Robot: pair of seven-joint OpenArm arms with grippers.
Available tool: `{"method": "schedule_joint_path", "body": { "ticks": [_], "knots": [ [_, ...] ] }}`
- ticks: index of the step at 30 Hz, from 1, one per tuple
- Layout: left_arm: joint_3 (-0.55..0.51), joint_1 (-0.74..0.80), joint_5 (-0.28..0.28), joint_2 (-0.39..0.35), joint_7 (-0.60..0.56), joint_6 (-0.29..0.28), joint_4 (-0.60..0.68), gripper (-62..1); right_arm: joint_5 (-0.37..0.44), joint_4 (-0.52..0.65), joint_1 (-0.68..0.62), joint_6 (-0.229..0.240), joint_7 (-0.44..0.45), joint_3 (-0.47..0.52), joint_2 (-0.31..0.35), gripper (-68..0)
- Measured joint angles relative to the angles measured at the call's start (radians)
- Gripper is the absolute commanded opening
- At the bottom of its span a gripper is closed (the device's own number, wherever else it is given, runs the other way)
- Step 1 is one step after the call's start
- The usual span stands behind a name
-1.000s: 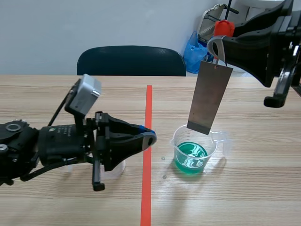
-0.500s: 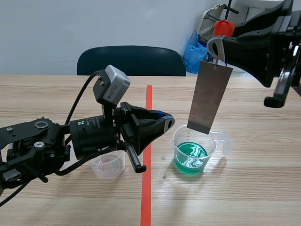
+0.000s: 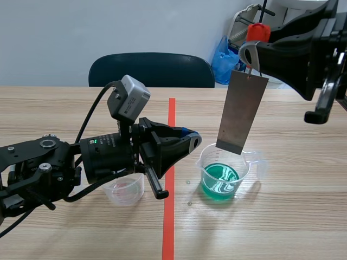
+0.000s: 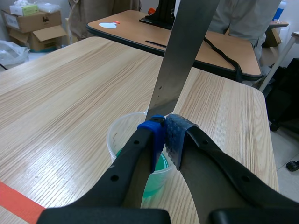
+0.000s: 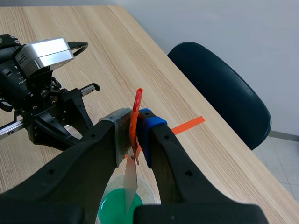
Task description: Do the redox reaction experiment
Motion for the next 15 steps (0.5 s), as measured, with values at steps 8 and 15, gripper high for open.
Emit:
{"method": "schedule_joint_path", "body": {
  "ticks": [8, 15],
  "knots": [
    [0.000, 0.000, 0.000, -0.011, -0.011, 0.005, 0.000, -58.3, 0.000, 0.000, 0.000, 0.000, 0.000, 0.000, 0.000, -66.9],
    [-0.015, 0.052, -0.072, -0.270, -0.198, 0.019, 0.000, -58.3, 0.000, 0.000, 0.000, 0.000, 0.003, 0.000, 0.000, -66.9]
  ]
}}
